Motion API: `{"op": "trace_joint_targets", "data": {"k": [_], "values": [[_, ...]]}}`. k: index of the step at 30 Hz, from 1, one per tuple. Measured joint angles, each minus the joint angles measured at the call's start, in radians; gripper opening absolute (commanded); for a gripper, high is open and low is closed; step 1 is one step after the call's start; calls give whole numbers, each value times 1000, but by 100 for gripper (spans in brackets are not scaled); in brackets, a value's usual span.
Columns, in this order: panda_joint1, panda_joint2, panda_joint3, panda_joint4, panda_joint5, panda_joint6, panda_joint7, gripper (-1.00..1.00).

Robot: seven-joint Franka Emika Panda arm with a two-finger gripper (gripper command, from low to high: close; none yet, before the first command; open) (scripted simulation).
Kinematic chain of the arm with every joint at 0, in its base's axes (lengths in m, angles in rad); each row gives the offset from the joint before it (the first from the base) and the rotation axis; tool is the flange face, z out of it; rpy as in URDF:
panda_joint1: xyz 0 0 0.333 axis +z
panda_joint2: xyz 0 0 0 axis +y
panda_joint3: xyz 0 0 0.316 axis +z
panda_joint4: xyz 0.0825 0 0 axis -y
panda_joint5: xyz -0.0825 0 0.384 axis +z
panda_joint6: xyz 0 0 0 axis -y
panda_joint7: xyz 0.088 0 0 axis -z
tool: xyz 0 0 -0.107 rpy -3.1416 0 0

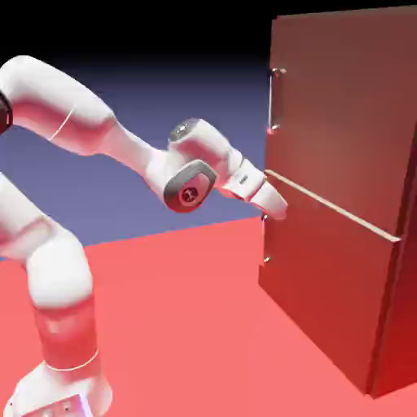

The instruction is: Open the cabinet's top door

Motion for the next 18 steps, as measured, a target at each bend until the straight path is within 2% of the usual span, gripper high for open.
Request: {"op": "trace_joint_targets", "data": {"k": [18], "values": [[-491,-120,652,205,216,310,231,0]]}}
